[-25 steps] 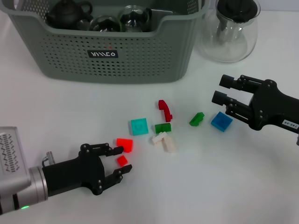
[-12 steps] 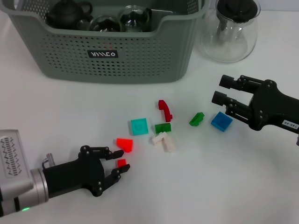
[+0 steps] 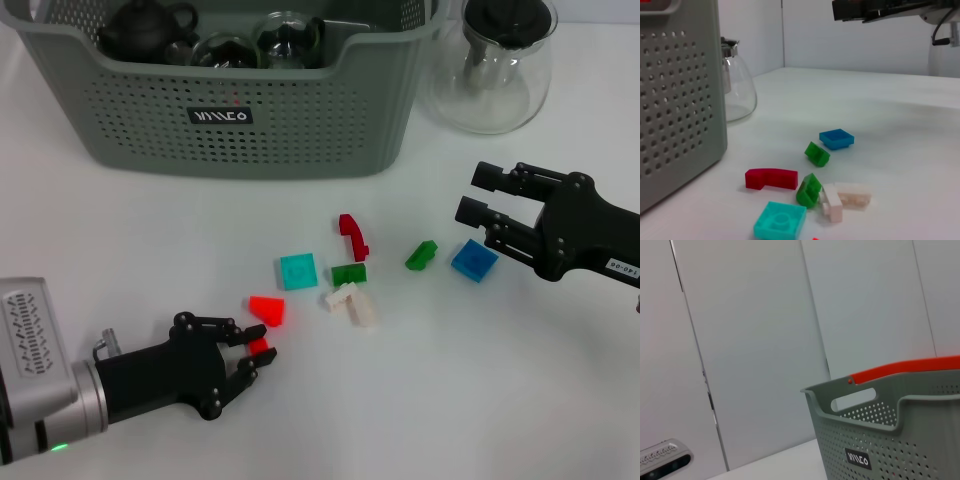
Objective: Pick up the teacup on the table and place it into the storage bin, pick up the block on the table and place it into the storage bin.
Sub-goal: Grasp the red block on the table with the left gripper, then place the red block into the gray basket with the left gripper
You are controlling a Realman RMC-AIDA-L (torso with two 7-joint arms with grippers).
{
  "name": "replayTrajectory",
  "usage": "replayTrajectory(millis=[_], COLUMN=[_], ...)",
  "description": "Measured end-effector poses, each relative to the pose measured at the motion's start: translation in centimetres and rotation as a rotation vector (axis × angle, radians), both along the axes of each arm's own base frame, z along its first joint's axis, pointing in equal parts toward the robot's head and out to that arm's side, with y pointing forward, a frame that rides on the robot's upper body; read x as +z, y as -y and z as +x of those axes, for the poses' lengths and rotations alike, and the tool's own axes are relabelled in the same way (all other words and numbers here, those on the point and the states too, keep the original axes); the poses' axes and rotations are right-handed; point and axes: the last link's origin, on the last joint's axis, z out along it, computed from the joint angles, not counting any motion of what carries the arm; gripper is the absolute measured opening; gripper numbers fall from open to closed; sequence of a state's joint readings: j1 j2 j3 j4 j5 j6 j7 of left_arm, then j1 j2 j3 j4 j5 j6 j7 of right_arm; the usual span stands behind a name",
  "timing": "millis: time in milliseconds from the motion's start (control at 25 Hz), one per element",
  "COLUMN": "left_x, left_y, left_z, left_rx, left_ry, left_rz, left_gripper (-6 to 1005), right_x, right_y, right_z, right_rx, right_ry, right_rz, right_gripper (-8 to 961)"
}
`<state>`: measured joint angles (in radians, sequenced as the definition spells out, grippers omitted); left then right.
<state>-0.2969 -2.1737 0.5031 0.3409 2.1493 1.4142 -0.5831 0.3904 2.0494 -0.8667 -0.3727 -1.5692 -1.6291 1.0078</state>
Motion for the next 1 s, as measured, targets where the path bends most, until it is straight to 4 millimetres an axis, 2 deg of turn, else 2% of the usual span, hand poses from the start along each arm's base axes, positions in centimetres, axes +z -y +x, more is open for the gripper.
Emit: replayTrajectory(millis=[240,320,440,640,720,840,1000], left_x=[0.4,0.8,2.7,8.9,11.7,15.2,19.9], left_y=[-0.2,-0.2,-0.4,-1.3,-2.6,-5.6,-10.8], left_z=[0.1,0.3,0.8,3.5,4.8,6.5,10.0], left_rx=[0.018,0.025,0.035,-0.052,-0.077,-0.058,-0.001], left_ry=[0.028,0.055,0.144,0.393,0.48,0.518,0.465], left_rz=[0.025,0.03,0.048,0.086,0.087,0.084,0.103], left_gripper=[180,180,180,180,181,181,181], right_x=[0.0,0.0,0.1,0.1,0.1,0.0,0.0], right_y=[0.0,0.1,0.1,0.0,-0.1,-0.3,-0.3], right_z=[0.0,0.1,0.1,0.1,-0.1,-0.3,-0.4], right_rx=[-0.002,-0.003,-0.005,-0.003,0.002,0.009,0.011], right_ry=[0.0,0.0,0.001,-0.001,-0.001,-0.002,-0.005], right_rz=[0.0,0.0,0.001,0.004,0.003,0.001,0.002], right_gripper=[505,505,505,505,505,505,505])
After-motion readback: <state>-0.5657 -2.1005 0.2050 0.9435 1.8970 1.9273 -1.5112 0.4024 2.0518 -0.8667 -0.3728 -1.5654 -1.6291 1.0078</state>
